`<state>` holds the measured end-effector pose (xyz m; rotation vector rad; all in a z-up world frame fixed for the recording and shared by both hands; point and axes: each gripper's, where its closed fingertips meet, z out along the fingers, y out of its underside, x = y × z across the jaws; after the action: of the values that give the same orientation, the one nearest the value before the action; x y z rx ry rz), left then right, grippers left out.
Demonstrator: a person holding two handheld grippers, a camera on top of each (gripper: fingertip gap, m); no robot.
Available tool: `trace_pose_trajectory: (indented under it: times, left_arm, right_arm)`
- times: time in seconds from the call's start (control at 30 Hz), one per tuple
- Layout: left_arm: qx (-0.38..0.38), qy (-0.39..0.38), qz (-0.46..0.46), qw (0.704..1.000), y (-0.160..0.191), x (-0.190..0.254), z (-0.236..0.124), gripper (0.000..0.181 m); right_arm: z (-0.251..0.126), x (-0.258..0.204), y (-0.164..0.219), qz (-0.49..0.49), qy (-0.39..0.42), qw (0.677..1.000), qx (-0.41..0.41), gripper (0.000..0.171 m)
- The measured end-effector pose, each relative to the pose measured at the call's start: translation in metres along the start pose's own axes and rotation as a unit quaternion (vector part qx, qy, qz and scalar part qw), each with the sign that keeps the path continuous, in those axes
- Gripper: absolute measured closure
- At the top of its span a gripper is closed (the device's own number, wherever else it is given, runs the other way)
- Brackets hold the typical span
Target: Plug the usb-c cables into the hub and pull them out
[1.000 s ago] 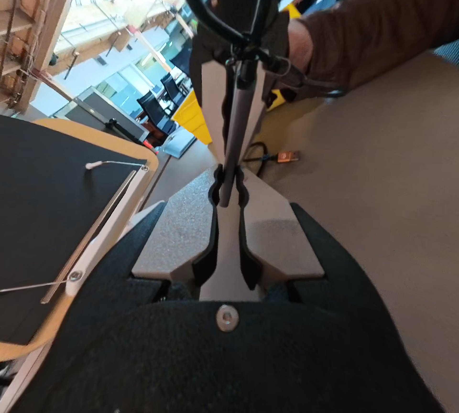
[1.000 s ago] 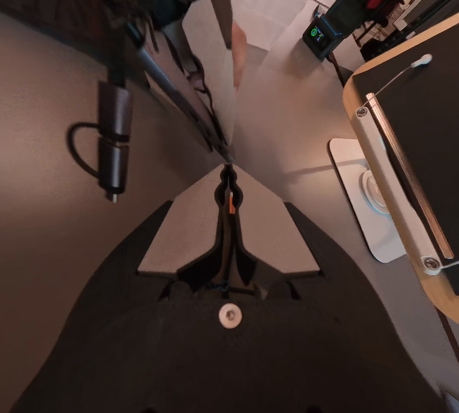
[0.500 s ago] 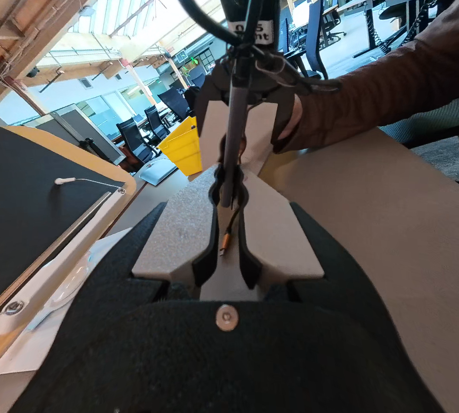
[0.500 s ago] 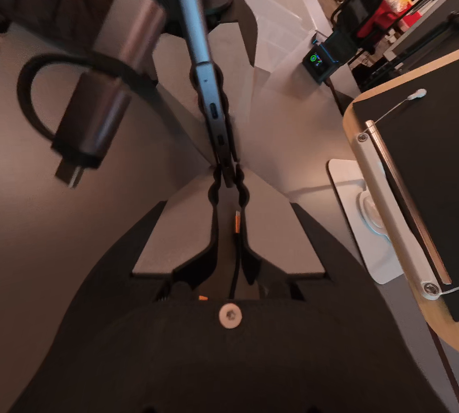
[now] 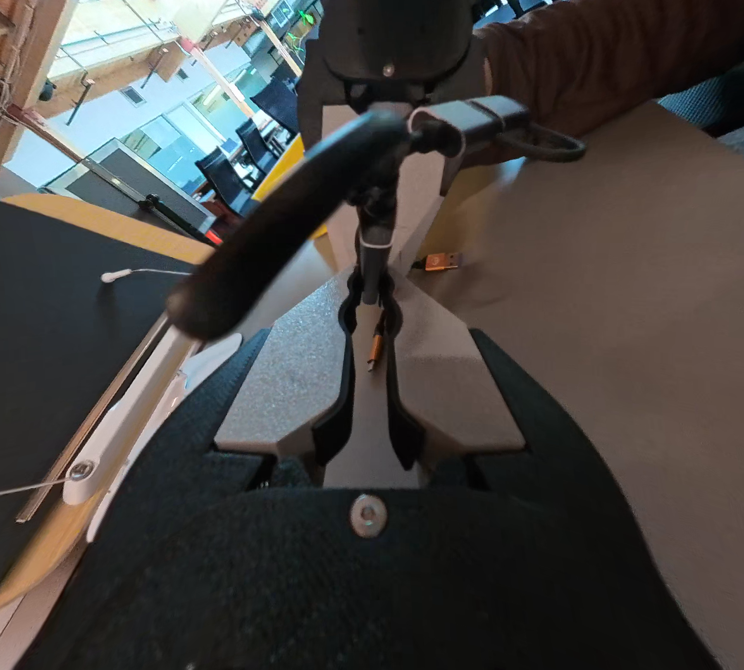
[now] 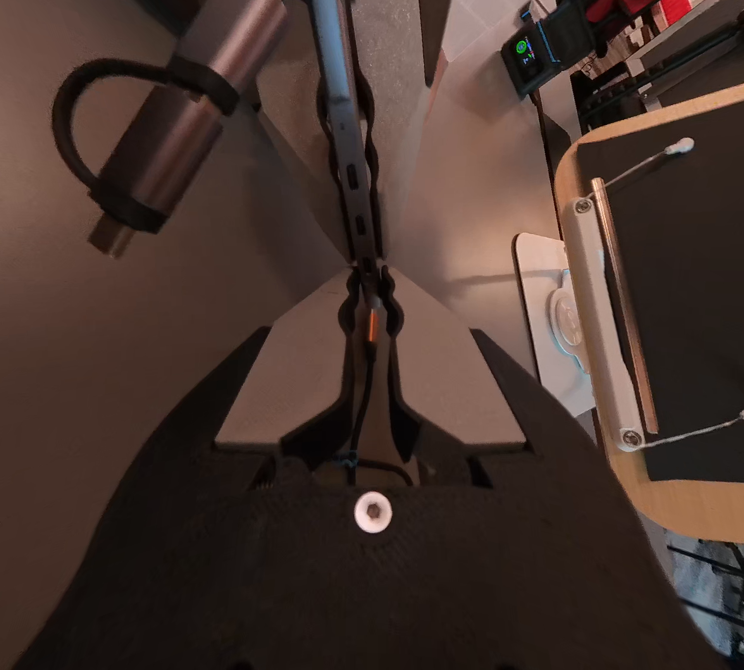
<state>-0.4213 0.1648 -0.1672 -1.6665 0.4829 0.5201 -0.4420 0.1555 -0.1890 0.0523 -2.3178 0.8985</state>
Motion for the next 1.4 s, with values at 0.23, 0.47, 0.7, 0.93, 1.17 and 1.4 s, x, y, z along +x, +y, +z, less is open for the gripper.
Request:
trace_pose_trajectory:
  times: [0.23,0.47,0.7,0.93,1.17,1.4]
  left_arm:
    - [0.012,0.0,-0.002,1.0,-0.008,-0.004,-0.004,0.175]
    - [0.017,-0.005,-0.012,1.0,-0.008,-0.005,-0.005,0.174]
    - [-0.011,-0.012,-0.013,1.0,0.004,-0.002,0.001,0.176]
    - [-0.036,-0.005,0.005,0.999,0.011,0.004,0.005,0.173]
    - [-0.054,-0.005,0.016,0.998,0.014,0.003,0.006,0.173]
    - [-0.075,-0.008,0.038,0.996,0.019,0.002,0.006,0.174]
  right_arm:
    - [-0.006,0.006,-0.004,0.01,0.01,1.0,0.021,0.161]
    - [-0.005,0.005,0.001,0.018,0.002,1.0,0.011,0.166]
    - [0.0,0.004,0.012,0.005,0.007,1.0,-0.022,0.167]
    - [0.005,-0.003,0.011,-0.007,-0.001,1.0,-0.03,0.166]
    - [0.006,-0.002,0.013,0.001,-0.002,1.0,-0.031,0.166]
    - [0.009,-0.001,0.015,0.0,0.002,1.0,-0.031,0.165]
